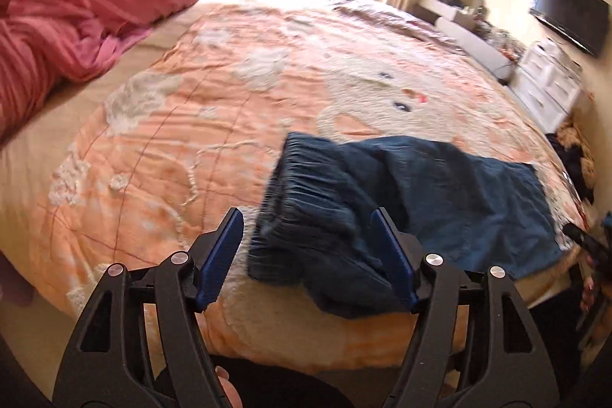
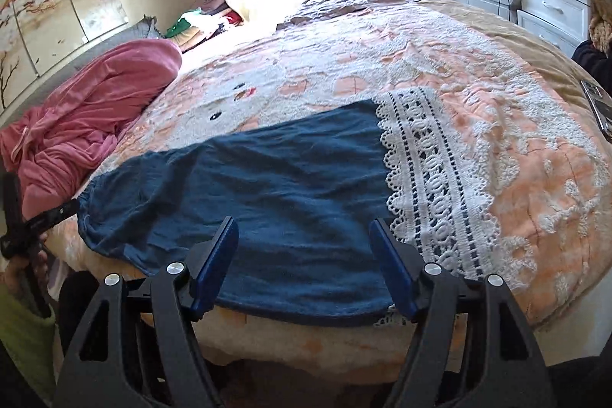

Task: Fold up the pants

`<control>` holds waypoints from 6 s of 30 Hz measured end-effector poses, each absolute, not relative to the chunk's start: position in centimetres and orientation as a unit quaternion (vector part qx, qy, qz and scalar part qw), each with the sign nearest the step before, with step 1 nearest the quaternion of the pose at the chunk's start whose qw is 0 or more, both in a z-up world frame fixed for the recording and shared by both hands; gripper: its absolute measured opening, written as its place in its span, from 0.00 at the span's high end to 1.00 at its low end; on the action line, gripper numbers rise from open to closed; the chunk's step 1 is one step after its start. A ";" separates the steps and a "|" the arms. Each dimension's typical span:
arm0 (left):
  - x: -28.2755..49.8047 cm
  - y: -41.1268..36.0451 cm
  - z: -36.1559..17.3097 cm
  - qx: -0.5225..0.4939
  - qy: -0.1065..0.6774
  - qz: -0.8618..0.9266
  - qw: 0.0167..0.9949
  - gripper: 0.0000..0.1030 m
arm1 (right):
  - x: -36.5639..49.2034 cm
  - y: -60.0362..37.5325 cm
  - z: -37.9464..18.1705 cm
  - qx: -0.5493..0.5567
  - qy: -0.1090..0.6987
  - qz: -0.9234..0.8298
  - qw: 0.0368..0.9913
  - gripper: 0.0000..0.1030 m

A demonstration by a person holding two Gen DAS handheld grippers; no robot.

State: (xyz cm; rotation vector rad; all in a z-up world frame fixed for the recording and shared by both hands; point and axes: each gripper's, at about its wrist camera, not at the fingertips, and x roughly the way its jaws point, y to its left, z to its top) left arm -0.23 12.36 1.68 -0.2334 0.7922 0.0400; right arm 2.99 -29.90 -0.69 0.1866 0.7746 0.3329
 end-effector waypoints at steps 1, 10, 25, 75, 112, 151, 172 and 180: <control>0.1 12.5 1.5 -0.115 0.383 0.017 0.917 0.57 | 3.2 -29.8 -0.8 0.087 0.380 0.160 0.907 0.33; 0.2 13.1 -1.1 -0.081 0.418 0.044 0.904 0.60 | 3.4 -28.3 -3.2 0.019 0.437 0.125 0.890 0.31; 3.1 2.4 6.9 -0.036 0.346 -0.105 0.932 0.54 | 4.1 -30.2 1.6 0.094 0.371 0.165 0.909 0.30; 6.5 -6.3 -2.8 -0.020 0.476 -0.289 0.830 0.81 | 15.9 -14.8 0.8 -0.105 0.494 0.364 0.782 0.68; 8.2 -4.3 2.4 -0.059 0.424 -0.300 0.852 0.56 | 20.8 -32.9 2.4 0.059 0.423 0.167 0.888 0.49; 20.4 -4.6 -2.6 -0.070 0.535 -0.250 0.804 0.54 | 22.1 -40.6 -4.6 0.313 0.523 0.167 0.775 0.38; 19.9 -3.3 2.1 -0.138 0.427 -0.248 0.858 0.93 | 16.9 -35.2 3.8 0.092 0.344 0.154 0.922 0.80; 22.3 -5.5 -1.1 -0.086 0.445 -0.189 0.871 0.92 | 22.4 -33.5 0.0 0.023 0.408 0.099 0.907 0.75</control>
